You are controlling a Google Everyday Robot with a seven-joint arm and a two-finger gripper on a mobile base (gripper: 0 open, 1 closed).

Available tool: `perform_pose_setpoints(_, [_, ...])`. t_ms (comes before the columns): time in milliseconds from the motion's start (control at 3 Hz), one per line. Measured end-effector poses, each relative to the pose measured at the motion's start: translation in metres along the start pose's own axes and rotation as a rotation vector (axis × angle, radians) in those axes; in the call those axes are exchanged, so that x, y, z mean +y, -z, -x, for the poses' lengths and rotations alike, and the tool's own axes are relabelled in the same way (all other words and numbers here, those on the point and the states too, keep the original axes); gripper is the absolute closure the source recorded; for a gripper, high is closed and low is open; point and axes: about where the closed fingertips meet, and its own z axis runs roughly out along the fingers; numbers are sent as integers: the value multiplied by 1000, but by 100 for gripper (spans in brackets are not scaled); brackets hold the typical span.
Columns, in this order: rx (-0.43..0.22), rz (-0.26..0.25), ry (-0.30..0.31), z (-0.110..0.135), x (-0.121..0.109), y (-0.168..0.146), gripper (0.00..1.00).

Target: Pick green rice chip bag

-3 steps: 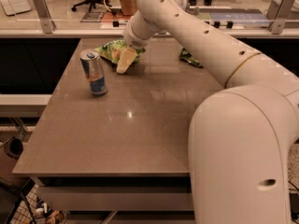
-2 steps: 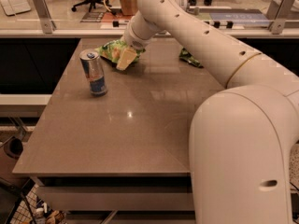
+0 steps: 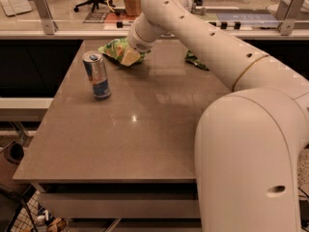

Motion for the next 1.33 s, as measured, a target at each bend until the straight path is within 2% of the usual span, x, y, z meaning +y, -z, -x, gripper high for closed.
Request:
perform_pose_setpoints(333, [0, 5, 1, 0, 2, -3, 100])
perform_pose_setpoints(667, [0, 5, 1, 0, 2, -3, 100])
perform_pose_setpoints(1000, [-40, -4, 21, 8, -8, 8, 100])
perform_pose_setpoints(1333, [-67, -37, 43, 17, -22, 34, 100])
